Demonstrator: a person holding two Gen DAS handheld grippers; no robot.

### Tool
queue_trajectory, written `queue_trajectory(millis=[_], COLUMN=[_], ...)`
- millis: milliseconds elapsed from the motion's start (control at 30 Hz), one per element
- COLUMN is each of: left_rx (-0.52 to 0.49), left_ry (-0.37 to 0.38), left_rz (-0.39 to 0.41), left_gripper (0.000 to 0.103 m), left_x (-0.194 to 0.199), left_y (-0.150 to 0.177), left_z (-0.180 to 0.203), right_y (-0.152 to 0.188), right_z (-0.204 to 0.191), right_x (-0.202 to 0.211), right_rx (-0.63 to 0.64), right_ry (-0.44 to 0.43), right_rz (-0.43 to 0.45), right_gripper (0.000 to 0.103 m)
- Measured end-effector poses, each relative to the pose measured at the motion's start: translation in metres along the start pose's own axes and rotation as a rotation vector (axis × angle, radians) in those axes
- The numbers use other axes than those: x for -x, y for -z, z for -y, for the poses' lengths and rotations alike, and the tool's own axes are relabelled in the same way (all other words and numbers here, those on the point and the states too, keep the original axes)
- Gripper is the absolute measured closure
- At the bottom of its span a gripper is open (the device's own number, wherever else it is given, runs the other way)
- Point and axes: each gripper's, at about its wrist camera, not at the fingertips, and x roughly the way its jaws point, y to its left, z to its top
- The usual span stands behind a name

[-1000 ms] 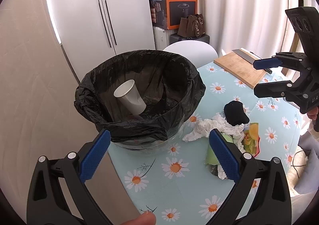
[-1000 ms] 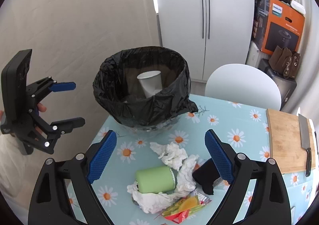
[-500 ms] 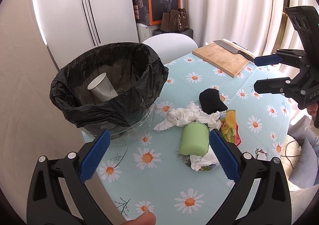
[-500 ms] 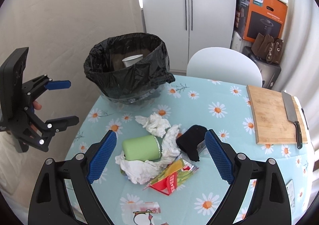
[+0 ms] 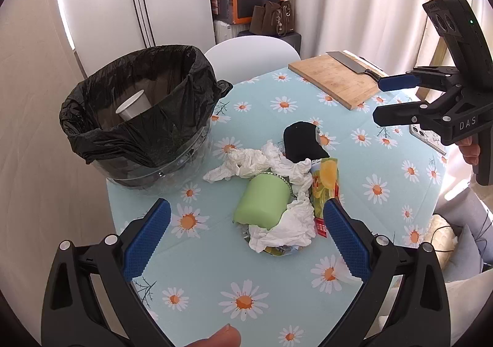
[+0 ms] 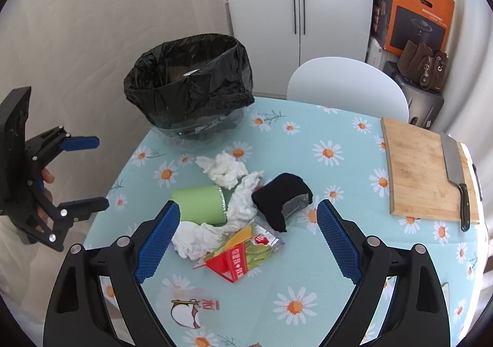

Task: Collect trash
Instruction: 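Move the right tool back toward the black cloth on the table, then grasp the black cloth with the right gripper while the left holds the clear cup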

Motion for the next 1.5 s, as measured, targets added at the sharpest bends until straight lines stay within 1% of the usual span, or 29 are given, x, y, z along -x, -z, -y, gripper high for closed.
queue_trajectory(millis=[267, 467, 567, 733, 833, 1100, 1267, 1400, 1500], left_rx=[0.071, 0.114, 0.136, 0.154, 0.161, 0.134, 0.089, 0.072, 0.061], left_ry=[-0.044, -0.058, -0.053, -0.059, -0.04, 0.055, 0.086, 0.146, 0.169], left_rz=[-0.052, -0.074, -0.091, -0.115, -0.131, -0.168, -0.218, -0.258, -0.278], left_gripper=[0.006, 0.006, 0.006, 0.006, 0.006, 0.006, 0.006, 0.006, 0.006], left_x=[-0.008, -0.016, -0.021, -0.029, -0.034, -0.055, -0.074, -0.085, -0.09], left_y=[0.011, 0.018, 0.023, 0.031, 0.036, 0.049, 0.06, 0.072, 0.078], left_z=[0.031, 0.056, 0.069, 0.089, 0.098, 0.115, 0.122, 0.123, 0.123], right_y=[-0.001, -0.002, -0.001, 0.001, 0.003, 0.006, 0.008, 0.004, 0.0], right_z=[0.028, 0.044, 0.052, 0.064, 0.068, 0.076, 0.079, 0.079, 0.079], right_x=[-0.011, -0.019, -0.023, -0.032, -0.039, -0.06, -0.075, -0.088, -0.099], right_rx=[0.058, 0.118, 0.151, 0.18, 0.195, 0.194, 0.196, 0.199, 0.202], right_ry=[-0.061, -0.104, -0.119, -0.146, -0.147, -0.155, -0.143, -0.123, -0.131], right_rz=[-0.032, -0.052, -0.062, -0.083, -0.095, -0.139, -0.167, -0.191, -0.214], right_gripper=[0.017, 0.017, 0.017, 0.017, 0.017, 0.017, 0.017, 0.017, 0.017])
